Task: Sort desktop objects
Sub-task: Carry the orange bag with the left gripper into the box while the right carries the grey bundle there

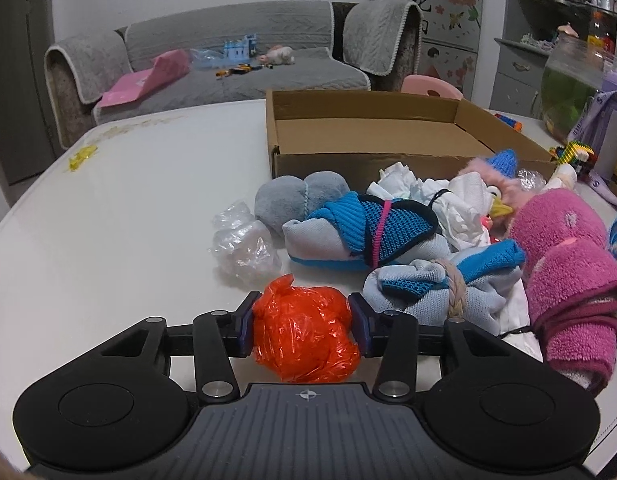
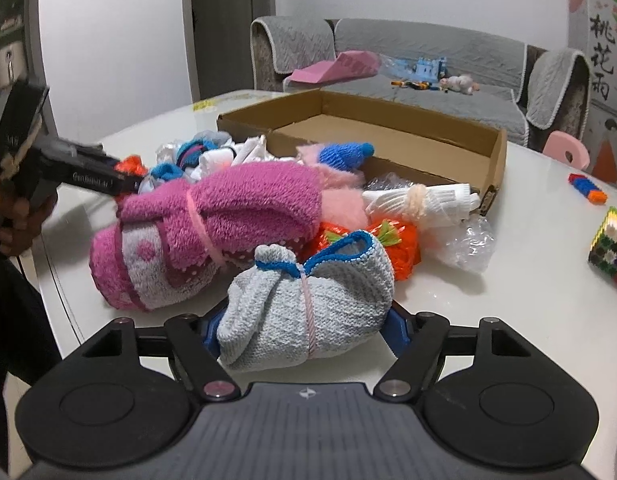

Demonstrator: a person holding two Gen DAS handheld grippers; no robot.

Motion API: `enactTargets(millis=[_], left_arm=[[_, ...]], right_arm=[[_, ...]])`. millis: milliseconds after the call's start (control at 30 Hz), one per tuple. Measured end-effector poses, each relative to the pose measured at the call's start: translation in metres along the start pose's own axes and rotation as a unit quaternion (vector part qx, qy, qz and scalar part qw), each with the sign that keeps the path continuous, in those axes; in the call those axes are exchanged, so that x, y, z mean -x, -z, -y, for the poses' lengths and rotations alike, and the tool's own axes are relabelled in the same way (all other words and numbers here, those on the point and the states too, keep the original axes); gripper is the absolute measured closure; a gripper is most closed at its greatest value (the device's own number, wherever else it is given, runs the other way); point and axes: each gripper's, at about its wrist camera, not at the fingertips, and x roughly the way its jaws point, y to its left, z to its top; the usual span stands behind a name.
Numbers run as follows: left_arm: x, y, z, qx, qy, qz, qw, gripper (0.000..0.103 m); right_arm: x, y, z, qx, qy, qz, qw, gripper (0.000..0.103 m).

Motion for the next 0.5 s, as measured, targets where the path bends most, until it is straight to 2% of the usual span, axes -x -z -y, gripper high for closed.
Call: enactTargets(millis=[233,500], left_arm=[[0.005,-0.003,0.004,-0.014,-0.026,0.021,0.9994,0.051],[0.007,-0.006,0.002,-0.011,-0.031,0.030,0.9990,0.051]], right_arm=[[0.011,-0.005,0.009,-0.024,0.009,0.033,0.999,0.033],[0.013,-0.009,0.013,-0.032,0.024,0.052,0.998,0.033]])
